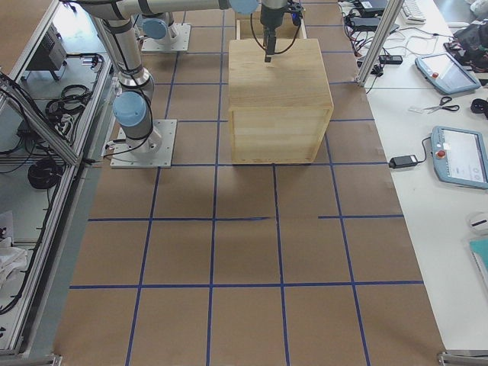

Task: Open upper drawer

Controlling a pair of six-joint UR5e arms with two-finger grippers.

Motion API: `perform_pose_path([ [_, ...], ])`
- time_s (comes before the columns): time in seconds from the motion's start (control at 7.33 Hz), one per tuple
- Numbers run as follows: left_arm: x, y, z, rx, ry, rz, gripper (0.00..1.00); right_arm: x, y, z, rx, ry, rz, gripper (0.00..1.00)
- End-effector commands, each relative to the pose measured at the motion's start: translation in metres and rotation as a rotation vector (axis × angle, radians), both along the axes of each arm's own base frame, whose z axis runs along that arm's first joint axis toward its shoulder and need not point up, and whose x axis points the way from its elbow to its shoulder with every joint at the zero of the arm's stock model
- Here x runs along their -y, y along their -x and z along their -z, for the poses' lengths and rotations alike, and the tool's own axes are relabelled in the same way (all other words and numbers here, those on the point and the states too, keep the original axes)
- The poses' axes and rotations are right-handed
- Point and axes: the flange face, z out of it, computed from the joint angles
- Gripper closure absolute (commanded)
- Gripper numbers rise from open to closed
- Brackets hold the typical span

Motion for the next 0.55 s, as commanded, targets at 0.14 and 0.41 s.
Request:
perform_pose_path([
  [0.14,0.0042,0.0006,0.0083,-0.002,-0.013,0.000,0.00,0.0000,-0.0001,-0.0002,0.000,0.000,-0.001,0.00],
  [0.41,0.0047,0.0006,0.0104,-0.002,-0.010,0.000,0.00,0.0000,-0.0001,-0.0002,0.000,0.000,0.000,0.00],
])
